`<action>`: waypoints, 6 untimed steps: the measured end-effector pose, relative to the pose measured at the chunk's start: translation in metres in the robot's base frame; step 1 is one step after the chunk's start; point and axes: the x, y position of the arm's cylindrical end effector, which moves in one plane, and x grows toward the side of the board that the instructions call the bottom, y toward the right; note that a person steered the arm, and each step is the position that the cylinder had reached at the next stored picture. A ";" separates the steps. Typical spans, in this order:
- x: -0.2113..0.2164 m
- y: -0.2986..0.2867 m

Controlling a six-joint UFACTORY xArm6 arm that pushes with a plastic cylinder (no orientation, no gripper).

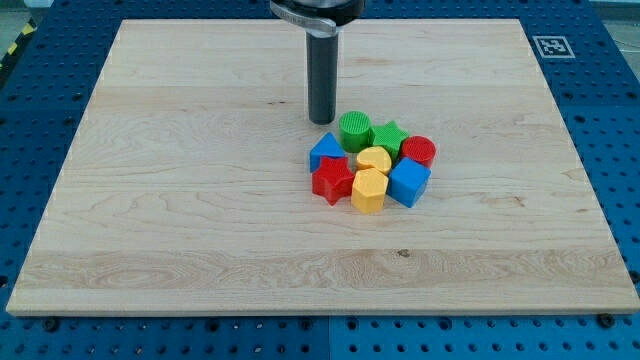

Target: Push the green circle into a group of blocks

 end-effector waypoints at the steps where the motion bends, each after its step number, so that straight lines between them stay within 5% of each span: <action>1: 0.005 0.000; 3: -0.023 0.013; 6: 0.007 0.046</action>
